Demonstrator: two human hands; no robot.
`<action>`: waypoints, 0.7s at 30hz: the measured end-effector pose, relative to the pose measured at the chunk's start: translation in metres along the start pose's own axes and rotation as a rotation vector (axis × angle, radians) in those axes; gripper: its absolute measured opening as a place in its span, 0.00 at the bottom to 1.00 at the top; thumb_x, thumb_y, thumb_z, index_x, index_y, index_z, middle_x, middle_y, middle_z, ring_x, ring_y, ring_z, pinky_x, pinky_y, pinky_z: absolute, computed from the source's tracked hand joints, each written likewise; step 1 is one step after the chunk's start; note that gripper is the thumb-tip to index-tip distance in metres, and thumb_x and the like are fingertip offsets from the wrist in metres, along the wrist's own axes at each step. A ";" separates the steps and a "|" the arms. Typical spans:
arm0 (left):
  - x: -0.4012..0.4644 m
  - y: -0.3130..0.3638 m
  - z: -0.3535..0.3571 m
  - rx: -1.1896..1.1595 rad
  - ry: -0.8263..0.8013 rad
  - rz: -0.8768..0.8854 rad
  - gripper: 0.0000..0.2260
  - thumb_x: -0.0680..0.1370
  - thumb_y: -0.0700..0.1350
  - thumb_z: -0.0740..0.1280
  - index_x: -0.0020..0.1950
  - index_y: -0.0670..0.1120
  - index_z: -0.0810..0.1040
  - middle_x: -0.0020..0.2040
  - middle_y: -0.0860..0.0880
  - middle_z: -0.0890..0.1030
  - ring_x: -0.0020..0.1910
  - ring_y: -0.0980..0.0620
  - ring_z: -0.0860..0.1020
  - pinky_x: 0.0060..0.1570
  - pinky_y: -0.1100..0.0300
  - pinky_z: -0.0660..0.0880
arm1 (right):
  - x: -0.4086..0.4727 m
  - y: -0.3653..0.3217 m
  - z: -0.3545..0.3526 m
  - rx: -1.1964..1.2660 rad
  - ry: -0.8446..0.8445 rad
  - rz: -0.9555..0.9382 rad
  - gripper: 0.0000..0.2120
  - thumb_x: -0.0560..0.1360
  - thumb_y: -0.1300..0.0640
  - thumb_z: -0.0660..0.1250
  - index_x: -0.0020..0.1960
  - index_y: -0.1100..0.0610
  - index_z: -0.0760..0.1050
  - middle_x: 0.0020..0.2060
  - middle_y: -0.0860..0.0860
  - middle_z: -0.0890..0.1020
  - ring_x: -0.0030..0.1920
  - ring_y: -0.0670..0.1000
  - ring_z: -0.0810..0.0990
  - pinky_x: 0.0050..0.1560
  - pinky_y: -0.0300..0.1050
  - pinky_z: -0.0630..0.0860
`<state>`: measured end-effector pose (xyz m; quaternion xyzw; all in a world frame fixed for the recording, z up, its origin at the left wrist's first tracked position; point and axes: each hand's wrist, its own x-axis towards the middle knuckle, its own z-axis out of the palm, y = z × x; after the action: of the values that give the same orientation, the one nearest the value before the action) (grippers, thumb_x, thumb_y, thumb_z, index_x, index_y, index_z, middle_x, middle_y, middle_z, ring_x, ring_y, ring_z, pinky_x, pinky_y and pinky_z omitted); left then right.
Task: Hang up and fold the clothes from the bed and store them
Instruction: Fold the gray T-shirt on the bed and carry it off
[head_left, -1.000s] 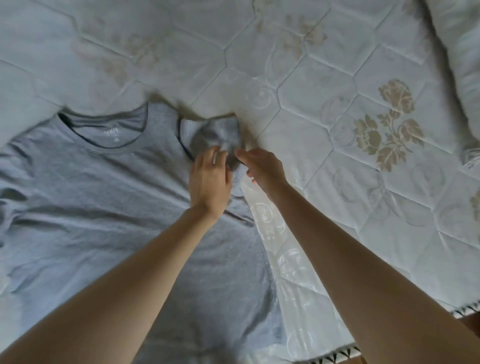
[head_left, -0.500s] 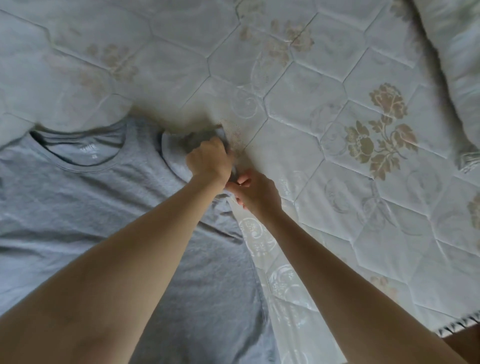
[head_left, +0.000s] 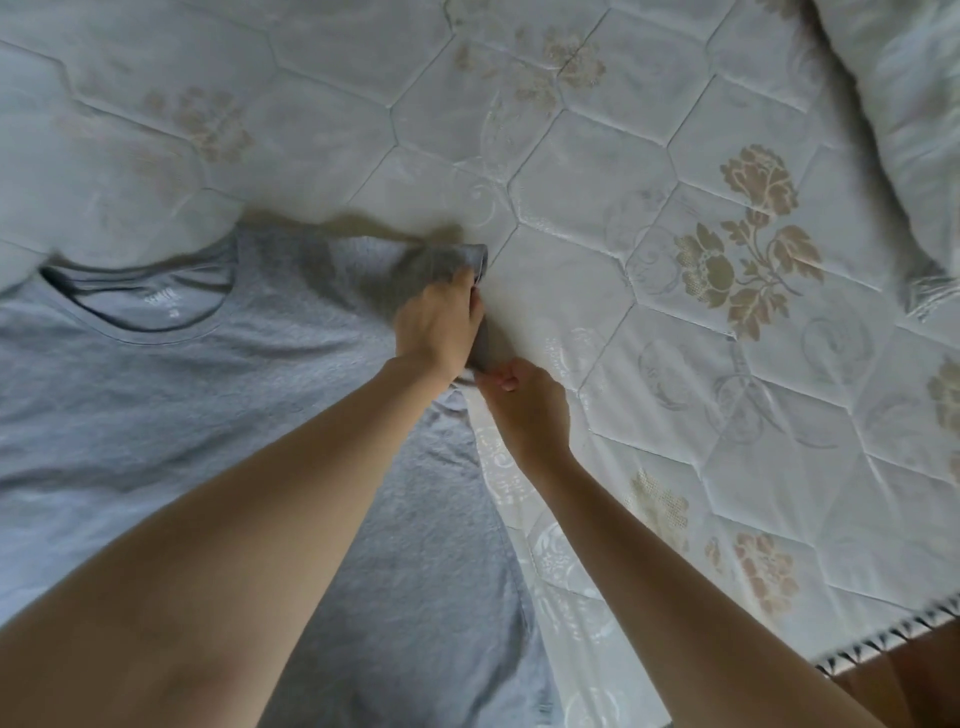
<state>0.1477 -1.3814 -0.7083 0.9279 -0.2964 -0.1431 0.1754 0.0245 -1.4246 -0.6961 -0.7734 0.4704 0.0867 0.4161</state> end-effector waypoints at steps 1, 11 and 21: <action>0.000 0.001 0.003 0.023 -0.014 -0.001 0.12 0.84 0.46 0.56 0.57 0.41 0.74 0.47 0.41 0.80 0.44 0.40 0.79 0.35 0.54 0.66 | -0.001 0.005 0.002 0.005 0.009 0.021 0.08 0.75 0.53 0.64 0.41 0.55 0.78 0.36 0.49 0.82 0.40 0.53 0.80 0.40 0.45 0.74; 0.016 0.020 0.006 0.086 -0.039 -0.172 0.17 0.79 0.46 0.63 0.62 0.35 0.70 0.56 0.37 0.79 0.54 0.37 0.79 0.40 0.55 0.67 | -0.013 -0.024 0.013 0.069 -0.007 0.153 0.15 0.75 0.44 0.65 0.38 0.54 0.73 0.33 0.48 0.78 0.38 0.54 0.76 0.38 0.44 0.67; 0.010 0.011 -0.008 -0.370 0.105 -0.297 0.06 0.79 0.43 0.63 0.48 0.40 0.73 0.42 0.44 0.77 0.41 0.45 0.74 0.40 0.59 0.65 | -0.009 -0.038 0.050 0.211 0.196 0.150 0.15 0.70 0.51 0.68 0.54 0.57 0.77 0.52 0.52 0.80 0.54 0.55 0.76 0.53 0.56 0.76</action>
<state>0.1528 -1.3938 -0.6983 0.9195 -0.1157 -0.1706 0.3347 0.0632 -1.3747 -0.7020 -0.6928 0.5716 -0.0083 0.4396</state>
